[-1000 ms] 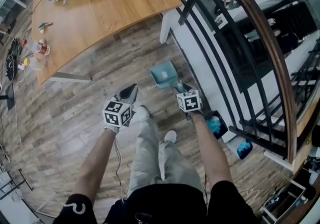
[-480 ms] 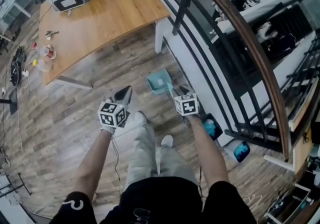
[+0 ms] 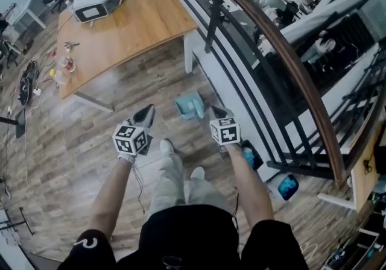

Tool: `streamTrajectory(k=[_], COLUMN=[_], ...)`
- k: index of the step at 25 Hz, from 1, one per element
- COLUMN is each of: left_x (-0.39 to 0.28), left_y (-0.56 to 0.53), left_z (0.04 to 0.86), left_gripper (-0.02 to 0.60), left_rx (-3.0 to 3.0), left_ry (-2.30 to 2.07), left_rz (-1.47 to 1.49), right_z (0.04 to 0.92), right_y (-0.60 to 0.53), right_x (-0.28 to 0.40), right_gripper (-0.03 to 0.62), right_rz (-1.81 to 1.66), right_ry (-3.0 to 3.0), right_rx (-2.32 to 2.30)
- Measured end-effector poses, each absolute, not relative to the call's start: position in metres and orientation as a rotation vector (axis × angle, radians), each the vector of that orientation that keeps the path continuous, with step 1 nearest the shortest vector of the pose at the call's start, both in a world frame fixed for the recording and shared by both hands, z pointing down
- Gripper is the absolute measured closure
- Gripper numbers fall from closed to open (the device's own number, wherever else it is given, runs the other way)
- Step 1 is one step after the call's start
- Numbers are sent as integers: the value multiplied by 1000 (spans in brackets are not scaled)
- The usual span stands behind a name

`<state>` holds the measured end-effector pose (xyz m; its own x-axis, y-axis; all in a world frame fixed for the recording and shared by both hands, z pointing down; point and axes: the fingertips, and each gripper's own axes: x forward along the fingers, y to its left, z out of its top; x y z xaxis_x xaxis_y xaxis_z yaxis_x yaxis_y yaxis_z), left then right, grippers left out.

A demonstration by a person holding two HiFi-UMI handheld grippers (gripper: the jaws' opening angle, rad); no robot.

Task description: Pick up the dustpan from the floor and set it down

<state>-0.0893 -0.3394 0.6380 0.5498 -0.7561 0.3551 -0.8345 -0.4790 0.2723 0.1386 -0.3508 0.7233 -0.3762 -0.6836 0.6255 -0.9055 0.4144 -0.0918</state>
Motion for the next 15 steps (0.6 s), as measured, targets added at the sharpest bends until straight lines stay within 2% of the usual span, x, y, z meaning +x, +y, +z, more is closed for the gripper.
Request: streamTrajectory(k=[15], left_x=[-62], left_y=[-293], left_z=[554], left_gripper=[583], left_rx=[2406], left_ry=[-1323], left_rz=[114], right_z=[599], right_y=[-313], right_x=[153], right_gripper=[599], right_rz=[504], right_ry=[-2370], right_rx=[1366])
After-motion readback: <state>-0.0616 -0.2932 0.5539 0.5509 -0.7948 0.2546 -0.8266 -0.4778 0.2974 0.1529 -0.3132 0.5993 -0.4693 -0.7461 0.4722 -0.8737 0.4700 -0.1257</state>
